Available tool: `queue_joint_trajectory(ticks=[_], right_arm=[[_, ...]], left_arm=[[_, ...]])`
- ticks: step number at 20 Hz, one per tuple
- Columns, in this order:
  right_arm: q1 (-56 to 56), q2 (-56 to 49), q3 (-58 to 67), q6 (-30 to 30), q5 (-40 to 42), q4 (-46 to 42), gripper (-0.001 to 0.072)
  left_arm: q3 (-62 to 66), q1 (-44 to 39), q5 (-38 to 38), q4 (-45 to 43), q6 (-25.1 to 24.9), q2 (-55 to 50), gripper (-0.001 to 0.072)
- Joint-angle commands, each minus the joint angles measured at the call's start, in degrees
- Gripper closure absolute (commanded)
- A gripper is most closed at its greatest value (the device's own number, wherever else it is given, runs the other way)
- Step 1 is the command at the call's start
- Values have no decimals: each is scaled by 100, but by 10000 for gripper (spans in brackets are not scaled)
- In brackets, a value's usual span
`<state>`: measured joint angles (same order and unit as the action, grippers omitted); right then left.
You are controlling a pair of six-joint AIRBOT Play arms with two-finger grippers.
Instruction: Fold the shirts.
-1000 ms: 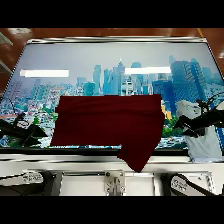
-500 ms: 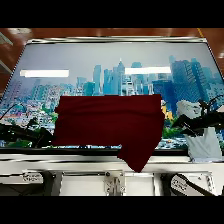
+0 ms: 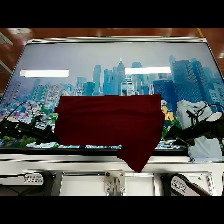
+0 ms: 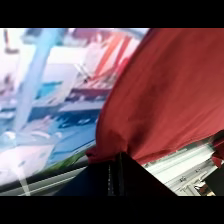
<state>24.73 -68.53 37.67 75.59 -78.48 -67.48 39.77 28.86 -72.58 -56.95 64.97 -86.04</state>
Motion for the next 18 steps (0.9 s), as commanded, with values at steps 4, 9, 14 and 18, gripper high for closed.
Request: queue_joint_trajectory(ticks=[4,9,14,18], right_arm=[[-935,732,-1582,376,1117,487,107],[-1805,702,-1781,861,2004,782,220],[-2096,479,-1746,925,2256,920,618],[-2092,1010,-1298,704,2236,874,651]], left_arm=[[20,-31,-28,4,20,179,662],[20,-31,-26,4,15,179,661],[24,-31,-4,7,-188,181,662],[317,-33,-15,28,-299,221,663]])
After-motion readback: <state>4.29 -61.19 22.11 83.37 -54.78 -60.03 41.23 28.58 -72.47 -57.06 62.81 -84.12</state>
